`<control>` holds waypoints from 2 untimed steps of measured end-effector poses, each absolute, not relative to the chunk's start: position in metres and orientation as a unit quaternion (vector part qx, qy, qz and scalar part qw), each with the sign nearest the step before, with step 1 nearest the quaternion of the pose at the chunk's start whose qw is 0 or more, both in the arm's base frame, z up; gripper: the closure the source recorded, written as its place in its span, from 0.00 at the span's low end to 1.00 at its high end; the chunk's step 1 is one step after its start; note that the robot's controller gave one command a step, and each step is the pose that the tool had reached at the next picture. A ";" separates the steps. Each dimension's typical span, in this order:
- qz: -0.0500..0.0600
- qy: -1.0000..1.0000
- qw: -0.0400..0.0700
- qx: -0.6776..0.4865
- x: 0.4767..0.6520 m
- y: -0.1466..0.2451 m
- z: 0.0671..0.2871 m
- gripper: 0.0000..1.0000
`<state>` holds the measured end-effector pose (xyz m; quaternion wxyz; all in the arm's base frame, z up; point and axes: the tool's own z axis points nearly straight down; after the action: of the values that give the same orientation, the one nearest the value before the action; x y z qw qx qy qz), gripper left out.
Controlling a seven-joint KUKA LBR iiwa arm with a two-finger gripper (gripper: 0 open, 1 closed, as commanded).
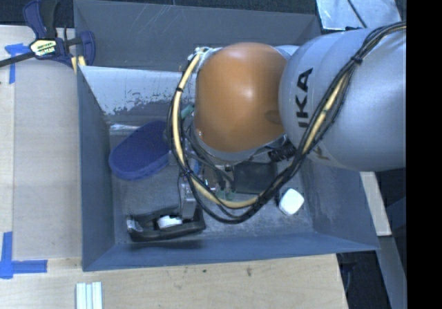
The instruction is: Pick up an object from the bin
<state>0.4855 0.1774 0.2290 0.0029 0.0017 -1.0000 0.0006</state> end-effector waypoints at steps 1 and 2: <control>-0.002 -0.994 0.003 0.112 0.482 0.161 0.097 0.00; 0.000 -1.000 0.002 0.021 0.490 0.160 0.109 0.00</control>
Offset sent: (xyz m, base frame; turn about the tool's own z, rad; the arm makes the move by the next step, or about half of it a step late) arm -0.0032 -0.0244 -0.1590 -0.2333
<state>0.4898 0.1599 0.1089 0.0016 0.0206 -0.9998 -0.0005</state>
